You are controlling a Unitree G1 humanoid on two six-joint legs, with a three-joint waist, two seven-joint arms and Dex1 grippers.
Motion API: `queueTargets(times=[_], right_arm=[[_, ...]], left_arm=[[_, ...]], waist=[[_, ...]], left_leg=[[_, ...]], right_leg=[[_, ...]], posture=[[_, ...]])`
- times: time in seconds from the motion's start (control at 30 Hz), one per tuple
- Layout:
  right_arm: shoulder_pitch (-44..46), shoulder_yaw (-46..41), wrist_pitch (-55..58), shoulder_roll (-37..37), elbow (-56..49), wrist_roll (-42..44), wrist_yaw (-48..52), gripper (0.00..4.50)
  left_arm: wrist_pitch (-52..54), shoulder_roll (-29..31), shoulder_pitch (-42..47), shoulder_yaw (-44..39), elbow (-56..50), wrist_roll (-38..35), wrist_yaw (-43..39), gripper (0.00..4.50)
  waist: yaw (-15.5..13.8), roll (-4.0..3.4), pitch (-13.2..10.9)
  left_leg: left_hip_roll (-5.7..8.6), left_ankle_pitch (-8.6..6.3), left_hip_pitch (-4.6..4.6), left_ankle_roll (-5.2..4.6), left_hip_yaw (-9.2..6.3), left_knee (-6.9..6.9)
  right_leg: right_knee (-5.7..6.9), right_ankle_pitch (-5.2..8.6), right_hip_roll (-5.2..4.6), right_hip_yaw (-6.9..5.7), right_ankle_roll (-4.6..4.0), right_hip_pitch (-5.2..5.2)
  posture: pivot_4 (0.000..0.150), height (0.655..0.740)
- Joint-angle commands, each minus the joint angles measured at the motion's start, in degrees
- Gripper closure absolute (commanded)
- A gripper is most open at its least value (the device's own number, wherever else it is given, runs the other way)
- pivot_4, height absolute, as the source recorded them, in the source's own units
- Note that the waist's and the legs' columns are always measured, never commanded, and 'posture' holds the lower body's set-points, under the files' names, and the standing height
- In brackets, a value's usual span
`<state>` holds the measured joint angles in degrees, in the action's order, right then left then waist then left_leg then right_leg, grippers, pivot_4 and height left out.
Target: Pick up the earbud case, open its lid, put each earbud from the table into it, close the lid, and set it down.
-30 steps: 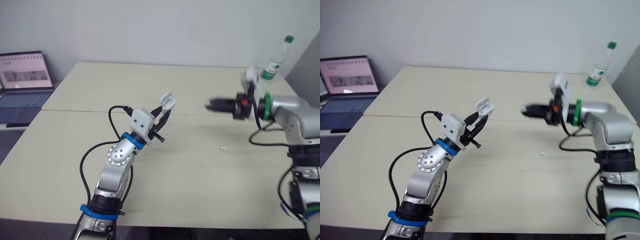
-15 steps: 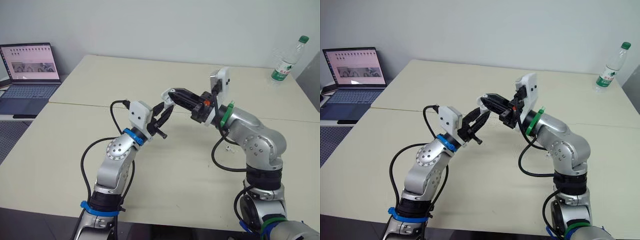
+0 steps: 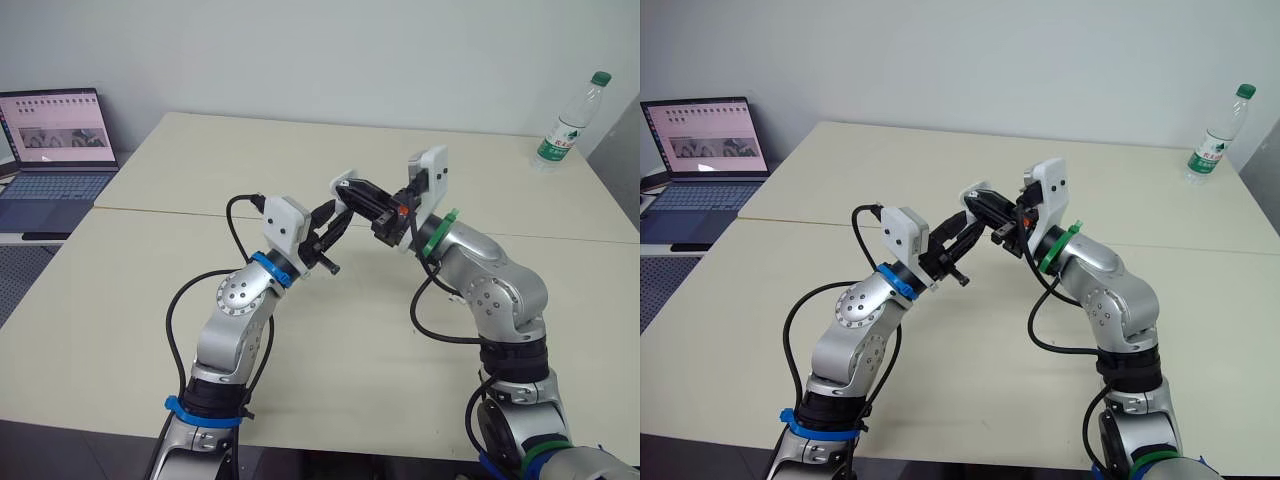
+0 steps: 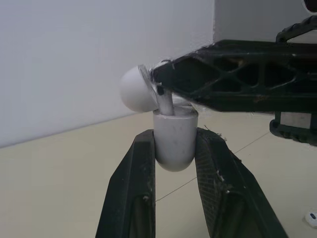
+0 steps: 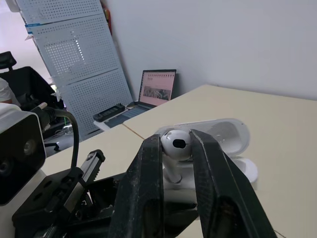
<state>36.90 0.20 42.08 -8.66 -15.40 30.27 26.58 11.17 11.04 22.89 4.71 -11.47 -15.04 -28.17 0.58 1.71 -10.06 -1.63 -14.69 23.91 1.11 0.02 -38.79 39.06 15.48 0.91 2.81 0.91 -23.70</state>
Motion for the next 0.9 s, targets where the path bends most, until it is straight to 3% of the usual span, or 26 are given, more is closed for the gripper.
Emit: queueTargets(times=[0.03,0.23,0.47,0.7,0.8,0.9], right_arm=[[0.0,0.5,0.1,-0.3,-2.9,0.5,-0.8,4.08],[-1.2,2.1,-0.3,-1.1,-3.0,-0.4,-1.1,4.08],[-0.9,2.2,-1.2,-1.9,-1.9,-0.5,-0.7,1.70],[1.8,-4.4,-0.2,-4.8,-1.5,6.3,3.3,1.70],[3.5,-7.6,4.1,-11.0,-0.6,11.3,8.3,1.70],[4.6,-6.6,7.6,-21.3,3.3,10.5,15.1,1.70]], left_arm=[[-0.5,-0.3,0.7,0.2,-3.4,-0.6,0.0,3.75],[-0.3,-0.4,0.3,0.3,-4.2,-0.7,0.3,3.75],[0.1,-0.4,0.2,0.3,-4.7,-0.7,0.3,3.75],[0.7,-0.3,-0.5,-0.1,-4.7,-1.2,0.2,3.75],[0.4,0.7,-1.3,-0.6,-4.7,-1.1,-0.4,3.75],[-0.1,1.7,-1.7,-1.0,-4.4,-1.0,-1.1,3.75]], waist=[[0.0,0.00,0.0],[0.0,0.00,0.0],[0.0,0.00,0.0],[0.0,0.00,0.0],[-0.1,-0.01,0.0],[-0.1,-0.01,0.0]], left_leg=[[0.00,0.00,0.00,0.00,0.00,0.00],[0.01,0.00,0.00,0.00,0.00,0.00],[0.00,0.00,0.00,0.00,-0.02,0.00],[0.01,0.00,0.01,0.00,-0.01,0.00],[0.02,0.00,-0.01,0.00,-0.04,0.00],[0.03,0.00,-0.03,-0.01,-0.04,-0.01]], right_leg=[[0.00,0.00,0.00,0.00,0.00,0.00],[-0.01,0.00,-0.01,0.00,0.00,0.01],[-0.01,0.00,0.00,-0.02,0.00,0.01],[-0.04,0.00,-0.01,-0.03,0.00,0.03],[-0.07,0.00,-0.02,-0.05,0.00,0.08],[-0.09,0.00,-0.02,-0.07,0.00,0.11]], posture=[[0.150,0.7400],[0.150,0.7400],[0.150,0.7400],[0.150,0.7400],[0.150,0.7400],[0.150,0.7400]])
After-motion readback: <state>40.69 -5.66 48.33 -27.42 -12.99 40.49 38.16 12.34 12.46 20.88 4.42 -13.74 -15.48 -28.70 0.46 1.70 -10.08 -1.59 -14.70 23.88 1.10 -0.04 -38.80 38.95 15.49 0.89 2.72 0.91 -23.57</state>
